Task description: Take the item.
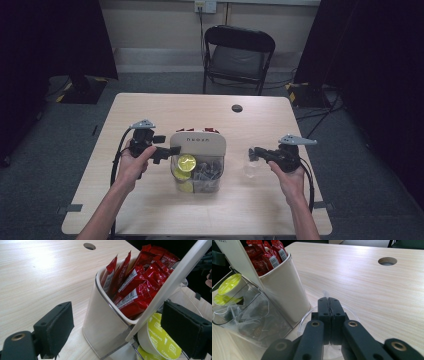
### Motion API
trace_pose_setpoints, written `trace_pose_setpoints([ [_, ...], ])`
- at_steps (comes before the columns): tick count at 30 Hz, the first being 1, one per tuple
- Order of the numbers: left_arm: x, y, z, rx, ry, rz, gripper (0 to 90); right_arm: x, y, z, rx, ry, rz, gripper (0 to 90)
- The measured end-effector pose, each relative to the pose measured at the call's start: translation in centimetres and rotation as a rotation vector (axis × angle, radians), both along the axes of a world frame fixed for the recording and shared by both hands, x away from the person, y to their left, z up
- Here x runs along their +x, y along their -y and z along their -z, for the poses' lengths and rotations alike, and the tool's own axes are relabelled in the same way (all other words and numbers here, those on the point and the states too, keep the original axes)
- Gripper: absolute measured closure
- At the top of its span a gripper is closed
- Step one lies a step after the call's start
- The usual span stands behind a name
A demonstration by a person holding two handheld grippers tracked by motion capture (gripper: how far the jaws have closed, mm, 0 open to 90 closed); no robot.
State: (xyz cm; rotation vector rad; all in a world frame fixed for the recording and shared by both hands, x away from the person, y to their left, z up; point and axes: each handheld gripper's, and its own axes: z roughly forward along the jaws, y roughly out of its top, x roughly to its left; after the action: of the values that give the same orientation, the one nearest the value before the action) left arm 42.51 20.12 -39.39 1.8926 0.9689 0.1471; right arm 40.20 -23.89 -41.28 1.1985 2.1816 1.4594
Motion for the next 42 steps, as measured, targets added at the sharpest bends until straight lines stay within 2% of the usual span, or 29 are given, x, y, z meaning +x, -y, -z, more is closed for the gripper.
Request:
trace_pose_setpoints([
  [8,0.0,-0.1,0.0,0.000,0.000,0.001,10.9,0.1,0.1,0.3,-0.014,-0.013,0.012,85.4],
  [19,0.0,-0.1,0.0,-0.006,-0.006,-0.003,10.9,-0.3,0.1,0.1,-0.005,-0.010,0.028,75.6],
  [23,-0.2,0.0,0.0,-0.010,0.000,0.004,14.8,-0.8,0.2,0.0,0.001,-0.006,0.025,73.4],
  [31,-0.2,-0.1,-0.1,-0.009,0.000,0.001,15.1,-2.4,0.5,0.0,-0.014,-0.006,0.038,64.6],
  [39,-0.2,-0.1,-0.1,-0.010,-0.001,0.001,15.0,-4.7,1.3,0.6,-0.041,-0.020,0.036,54.2],
  [42,-0.2,-0.1,-0.1,-0.009,-0.001,-0.002,15.0,-5.3,1.4,1.1,-0.053,-0.040,0.037,50.0],
])
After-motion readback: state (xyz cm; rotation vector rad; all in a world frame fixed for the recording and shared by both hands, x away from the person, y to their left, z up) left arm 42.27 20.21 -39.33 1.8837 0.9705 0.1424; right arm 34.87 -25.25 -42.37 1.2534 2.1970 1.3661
